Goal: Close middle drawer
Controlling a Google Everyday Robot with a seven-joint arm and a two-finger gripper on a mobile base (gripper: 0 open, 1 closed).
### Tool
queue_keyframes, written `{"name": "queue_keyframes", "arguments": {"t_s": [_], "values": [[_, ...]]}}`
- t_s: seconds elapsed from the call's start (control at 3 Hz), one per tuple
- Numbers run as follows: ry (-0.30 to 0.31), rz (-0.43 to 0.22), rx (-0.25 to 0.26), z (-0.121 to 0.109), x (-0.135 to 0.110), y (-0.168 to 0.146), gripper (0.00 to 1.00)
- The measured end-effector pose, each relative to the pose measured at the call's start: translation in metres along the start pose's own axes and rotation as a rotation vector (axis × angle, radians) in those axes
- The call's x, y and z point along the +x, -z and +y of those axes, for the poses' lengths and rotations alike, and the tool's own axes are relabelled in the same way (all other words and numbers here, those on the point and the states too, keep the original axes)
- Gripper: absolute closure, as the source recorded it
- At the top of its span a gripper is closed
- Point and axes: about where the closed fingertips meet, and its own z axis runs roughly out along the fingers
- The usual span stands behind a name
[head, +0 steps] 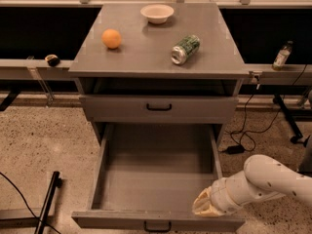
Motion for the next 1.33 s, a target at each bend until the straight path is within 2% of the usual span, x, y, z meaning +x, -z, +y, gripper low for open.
{"name": "queue_keyframes", "arguments": {"t_s": [0.33,0.67,1.0,1.33], "values": [[-0.001,0.000,-0.001,0.000,0.000,0.000,1.00],[-0.040,0.006,-0.072,0.014,0.012,-0.016,1.00],[-0.097,-0.021,-0.122,0.041,0.033,-0.037,1.00],[-0.109,-0.043,-0.118,0.054,0.044,-0.043,1.00]]}}
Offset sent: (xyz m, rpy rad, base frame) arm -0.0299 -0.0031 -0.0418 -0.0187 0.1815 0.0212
